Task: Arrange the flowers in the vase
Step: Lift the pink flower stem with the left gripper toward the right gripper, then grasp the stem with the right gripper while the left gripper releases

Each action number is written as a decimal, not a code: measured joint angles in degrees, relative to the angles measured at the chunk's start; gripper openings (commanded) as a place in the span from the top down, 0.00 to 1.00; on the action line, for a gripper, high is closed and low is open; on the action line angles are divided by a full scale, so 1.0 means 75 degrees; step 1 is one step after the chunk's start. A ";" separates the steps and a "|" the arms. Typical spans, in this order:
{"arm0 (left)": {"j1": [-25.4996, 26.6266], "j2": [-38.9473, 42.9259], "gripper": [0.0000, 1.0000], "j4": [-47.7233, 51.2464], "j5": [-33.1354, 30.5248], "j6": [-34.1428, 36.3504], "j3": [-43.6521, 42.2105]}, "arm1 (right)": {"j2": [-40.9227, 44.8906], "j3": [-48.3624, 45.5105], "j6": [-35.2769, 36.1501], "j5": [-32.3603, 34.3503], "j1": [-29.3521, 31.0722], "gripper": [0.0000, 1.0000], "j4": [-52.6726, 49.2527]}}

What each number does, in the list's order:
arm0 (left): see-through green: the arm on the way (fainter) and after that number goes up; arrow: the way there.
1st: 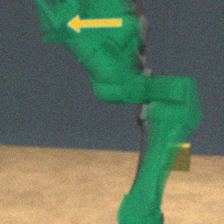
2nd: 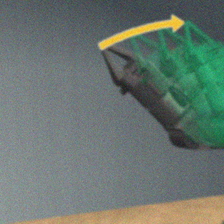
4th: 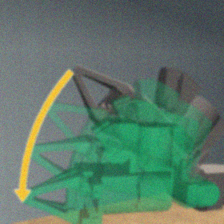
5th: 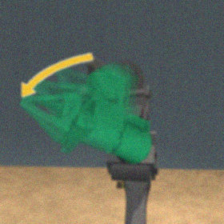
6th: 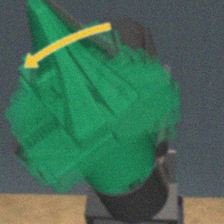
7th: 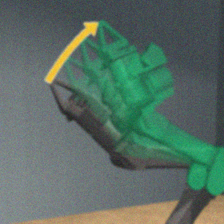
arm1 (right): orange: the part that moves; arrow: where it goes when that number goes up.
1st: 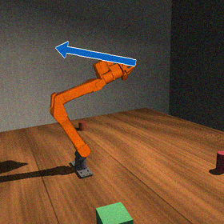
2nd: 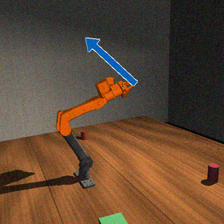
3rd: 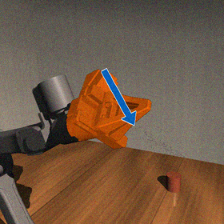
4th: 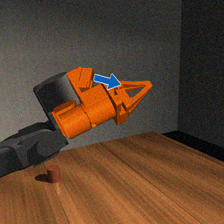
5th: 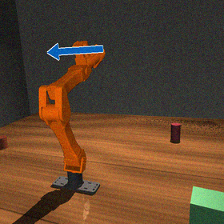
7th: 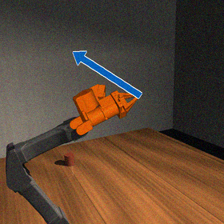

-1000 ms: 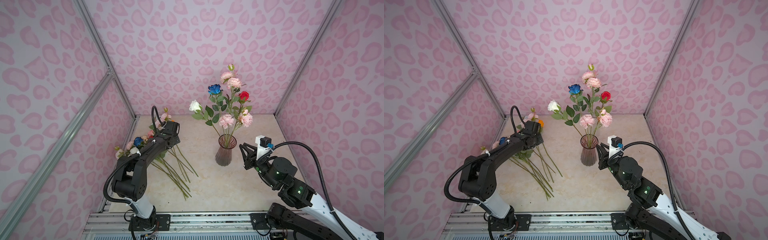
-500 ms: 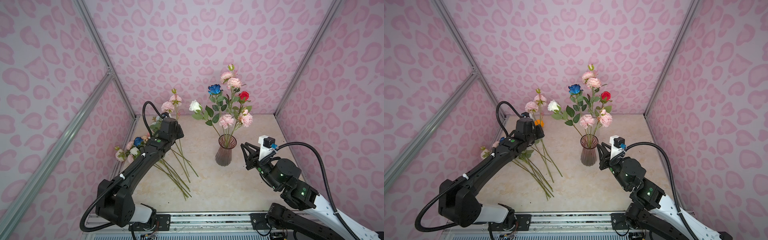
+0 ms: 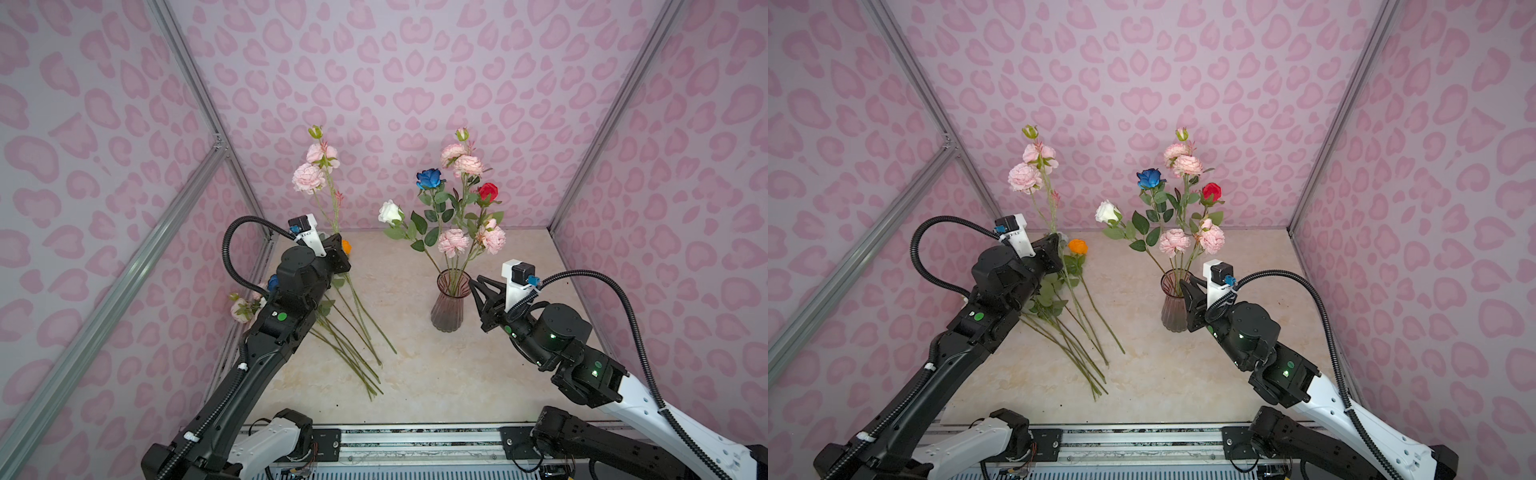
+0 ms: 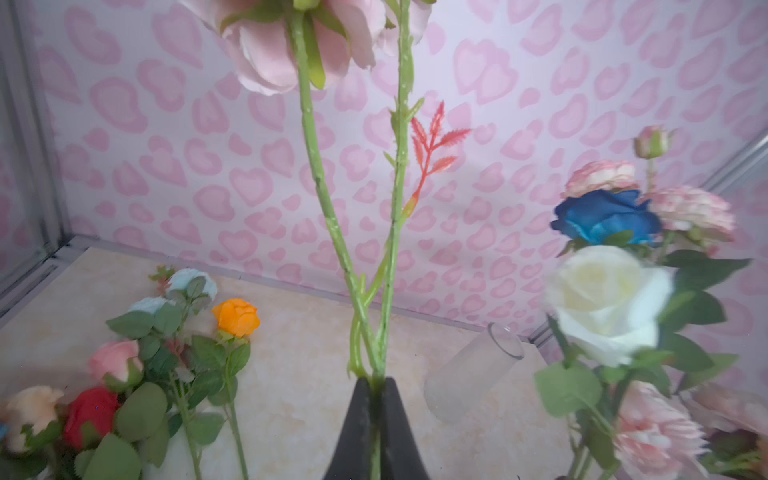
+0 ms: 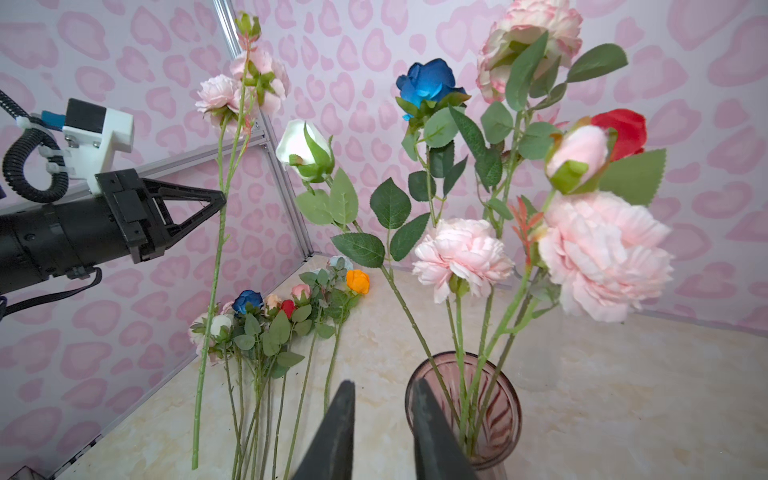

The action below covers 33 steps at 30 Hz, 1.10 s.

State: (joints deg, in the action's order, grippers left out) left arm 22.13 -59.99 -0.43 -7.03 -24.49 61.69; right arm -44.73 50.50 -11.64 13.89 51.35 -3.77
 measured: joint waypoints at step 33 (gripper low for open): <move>0.0635 0.1405 0.96 -0.2707 0.3963 -0.0052 -0.1172 | -0.5147 0.4153 0.0026 -0.1862 0.1253 0.88 0.0915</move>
State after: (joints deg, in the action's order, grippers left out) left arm 26.89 -49.45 -20.73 22.70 -24.88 52.90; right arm -83.33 81.65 -11.44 -0.08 60.75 3.09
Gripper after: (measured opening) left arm 0.066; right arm 0.197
